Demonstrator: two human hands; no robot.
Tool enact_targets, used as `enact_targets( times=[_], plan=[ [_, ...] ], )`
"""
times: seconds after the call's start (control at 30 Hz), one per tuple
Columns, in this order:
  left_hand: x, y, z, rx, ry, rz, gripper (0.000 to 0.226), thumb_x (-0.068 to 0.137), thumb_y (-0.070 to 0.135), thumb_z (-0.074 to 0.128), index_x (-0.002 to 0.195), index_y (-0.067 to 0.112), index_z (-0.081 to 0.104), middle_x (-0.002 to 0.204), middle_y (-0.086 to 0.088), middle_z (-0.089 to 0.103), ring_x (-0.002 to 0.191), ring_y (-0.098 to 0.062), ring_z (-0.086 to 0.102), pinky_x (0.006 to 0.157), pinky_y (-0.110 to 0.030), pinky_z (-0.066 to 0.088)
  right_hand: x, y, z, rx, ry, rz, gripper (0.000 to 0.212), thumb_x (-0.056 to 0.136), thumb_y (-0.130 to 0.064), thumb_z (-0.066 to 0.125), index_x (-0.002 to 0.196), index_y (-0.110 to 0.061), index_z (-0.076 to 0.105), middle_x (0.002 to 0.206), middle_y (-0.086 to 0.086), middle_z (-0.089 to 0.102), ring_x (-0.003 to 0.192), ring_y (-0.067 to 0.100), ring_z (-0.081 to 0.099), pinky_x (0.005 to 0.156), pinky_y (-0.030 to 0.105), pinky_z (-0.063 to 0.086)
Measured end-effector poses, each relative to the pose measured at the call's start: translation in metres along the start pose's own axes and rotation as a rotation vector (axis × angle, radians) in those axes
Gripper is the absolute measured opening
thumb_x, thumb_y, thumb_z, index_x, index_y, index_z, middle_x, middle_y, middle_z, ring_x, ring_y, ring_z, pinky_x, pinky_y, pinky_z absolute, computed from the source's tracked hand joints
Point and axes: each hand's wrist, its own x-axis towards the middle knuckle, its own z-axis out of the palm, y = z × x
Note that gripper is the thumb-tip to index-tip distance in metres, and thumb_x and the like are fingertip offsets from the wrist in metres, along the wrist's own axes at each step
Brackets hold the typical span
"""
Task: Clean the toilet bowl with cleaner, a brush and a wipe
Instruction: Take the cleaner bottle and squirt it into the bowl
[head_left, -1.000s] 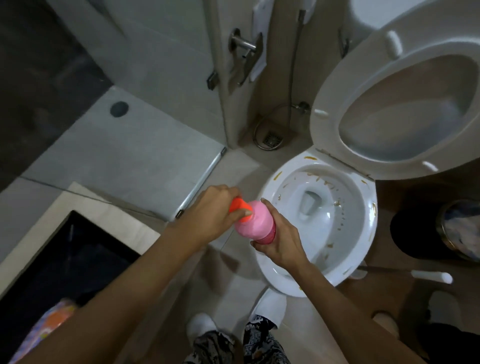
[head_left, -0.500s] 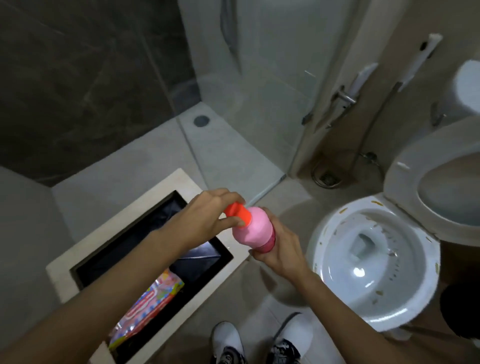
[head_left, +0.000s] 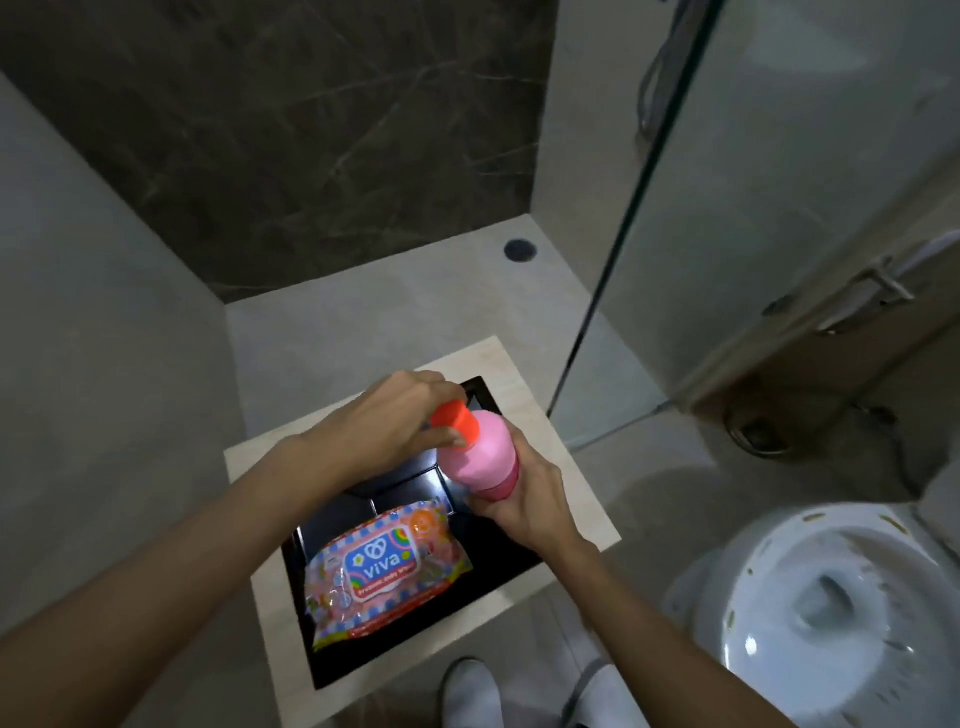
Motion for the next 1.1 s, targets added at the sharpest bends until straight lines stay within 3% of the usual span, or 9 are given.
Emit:
enact_targets(
  times=[0.07,0.17,0.27,0.53,0.6,0.73,0.87,0.97,1.1],
  plan=[
    [0.006,-0.012,-0.002,0.009,0.011,0.016,0.039,0.086,0.038,0.064,0.109,0.006,0.064,0.097,-0.011,0.063,0.089,-0.028,0.058,0.076,-0.026,0.035,0.014,0.003,0.013,0.006,0.005,0.011,0.079,0.060,-0.021,0.081,0.132,-0.028,0.050,0.098,-0.021,0.062,0.085,-0.022,0.053,0.069,-0.003,0.036],
    [0.019,-0.029,-0.003,0.021,-0.003,0.016,0.035,0.086,0.025,0.067,0.114,0.005,0.062,0.105,-0.012,0.062,0.097,-0.028,0.056,0.083,-0.029,0.038,0.034,0.010,0.030,0.004,0.038,0.028,0.082,0.060,-0.016,0.084,0.133,-0.027,0.049,0.095,-0.023,0.059,0.081,-0.023,0.051,0.067,-0.004,0.034],
    [0.035,-0.041,0.001,0.083,-0.040,0.020,0.034,0.087,0.024,0.064,0.116,0.006,0.060,0.108,-0.012,0.061,0.103,-0.028,0.055,0.089,-0.038,0.040,0.052,0.015,0.043,0.016,0.081,0.040,0.084,0.062,-0.014,0.084,0.135,-0.026,0.046,0.099,-0.018,0.060,0.082,-0.015,0.049,0.066,-0.005,0.033],
    [0.073,-0.050,0.019,0.163,-0.053,0.045,0.036,0.088,0.023,0.062,0.121,0.009,0.056,0.115,-0.008,0.058,0.108,-0.027,0.051,0.089,-0.040,0.041,0.082,0.039,0.060,0.104,0.202,0.138,0.082,0.062,-0.026,0.088,0.133,-0.025,0.047,0.107,-0.013,0.063,0.093,0.004,0.059,0.072,0.001,0.040],
    [0.076,-0.051,0.022,0.127,-0.006,0.031,0.040,0.089,0.024,0.062,0.126,0.011,0.054,0.119,-0.007,0.057,0.110,-0.026,0.052,0.091,-0.037,0.040,0.087,0.041,0.060,0.117,0.199,0.163,0.082,0.064,-0.028,0.088,0.135,-0.025,0.046,0.109,-0.010,0.065,0.095,0.007,0.061,0.074,0.008,0.045],
    [0.072,-0.054,0.033,-0.088,0.176,0.021,0.046,0.086,0.030,0.067,0.128,0.012,0.059,0.115,-0.006,0.064,0.103,-0.025,0.059,0.086,-0.030,0.041,0.099,0.042,0.060,0.107,0.169,0.212,0.084,0.062,-0.035,0.088,0.135,-0.027,0.045,0.103,-0.012,0.065,0.094,0.008,0.063,0.068,0.003,0.043],
    [0.065,-0.058,0.042,-0.201,0.270,-0.032,0.046,0.088,0.030,0.065,0.130,0.011,0.058,0.127,-0.005,0.062,0.116,-0.021,0.057,0.097,-0.022,0.038,0.107,0.042,0.057,0.045,0.126,0.179,0.098,0.057,-0.048,0.088,0.140,-0.031,0.037,0.119,-0.008,0.064,0.106,0.009,0.062,0.085,0.026,0.052],
    [0.063,-0.058,0.044,-0.165,0.256,-0.039,0.046,0.091,0.029,0.062,0.134,0.012,0.054,0.136,-0.003,0.055,0.126,-0.020,0.050,0.103,-0.022,0.034,0.107,0.038,0.051,-0.006,0.121,0.144,0.104,0.056,-0.048,0.088,0.143,-0.030,0.035,0.132,-0.009,0.056,0.119,0.010,0.055,0.094,0.032,0.050],
    [0.060,-0.052,0.041,-0.133,0.208,-0.068,0.048,0.092,0.030,0.060,0.136,0.014,0.051,0.137,-0.004,0.054,0.125,-0.021,0.050,0.101,-0.021,0.033,0.103,0.031,0.041,-0.104,0.072,0.137,0.104,0.055,-0.055,0.081,0.144,-0.028,0.033,0.134,-0.007,0.053,0.121,0.015,0.054,0.096,0.038,0.049]
  ],
)
